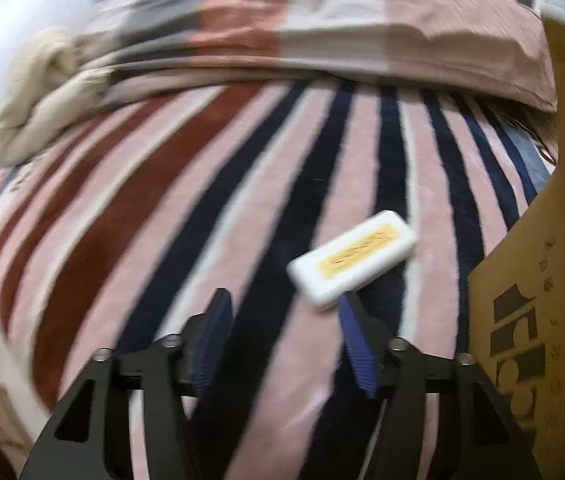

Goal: Organize rigid objects
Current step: 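Grasp the white KATO-KATO eraser with the right gripper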

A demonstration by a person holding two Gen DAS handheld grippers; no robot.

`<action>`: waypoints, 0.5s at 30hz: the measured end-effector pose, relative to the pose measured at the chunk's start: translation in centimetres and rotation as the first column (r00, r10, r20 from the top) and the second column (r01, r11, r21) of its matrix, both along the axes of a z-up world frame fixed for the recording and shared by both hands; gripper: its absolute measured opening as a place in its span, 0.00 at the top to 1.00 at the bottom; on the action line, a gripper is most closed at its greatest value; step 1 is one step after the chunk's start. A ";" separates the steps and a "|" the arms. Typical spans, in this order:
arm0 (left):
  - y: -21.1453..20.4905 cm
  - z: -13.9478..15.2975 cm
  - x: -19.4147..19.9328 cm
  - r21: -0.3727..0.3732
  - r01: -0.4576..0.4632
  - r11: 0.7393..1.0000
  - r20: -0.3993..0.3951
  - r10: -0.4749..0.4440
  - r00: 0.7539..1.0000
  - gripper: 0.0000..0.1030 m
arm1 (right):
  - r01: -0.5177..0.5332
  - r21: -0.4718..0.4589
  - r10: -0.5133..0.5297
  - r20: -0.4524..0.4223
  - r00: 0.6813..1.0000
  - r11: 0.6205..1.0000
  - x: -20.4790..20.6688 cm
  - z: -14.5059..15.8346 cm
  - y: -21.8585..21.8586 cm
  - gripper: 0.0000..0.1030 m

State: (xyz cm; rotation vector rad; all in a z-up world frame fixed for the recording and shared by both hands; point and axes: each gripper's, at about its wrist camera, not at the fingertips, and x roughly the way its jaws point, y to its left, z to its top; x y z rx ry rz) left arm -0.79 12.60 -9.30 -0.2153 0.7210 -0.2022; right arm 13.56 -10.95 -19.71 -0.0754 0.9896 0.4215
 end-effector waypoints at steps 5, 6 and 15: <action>0.4 -0.4 -0.3 0.005 -0.010 1.000 -0.008 0.010 1.000 0.20 | 0.049 -0.009 -0.049 0.007 0.999 0.999 2.5 -1.3 -0.6 0.45; 0.5 -0.5 -0.3 0.004 -0.012 1.000 -0.011 0.012 1.000 0.20 | 0.055 -0.002 -0.055 0.012 0.998 0.998 2.7 -1.3 -0.7 0.45; 0.6 -0.4 -0.4 0.008 -0.018 1.000 -0.015 0.018 1.000 0.20 | 0.061 -0.057 -0.058 0.058 0.997 0.997 4.0 -1.7 1.7 0.37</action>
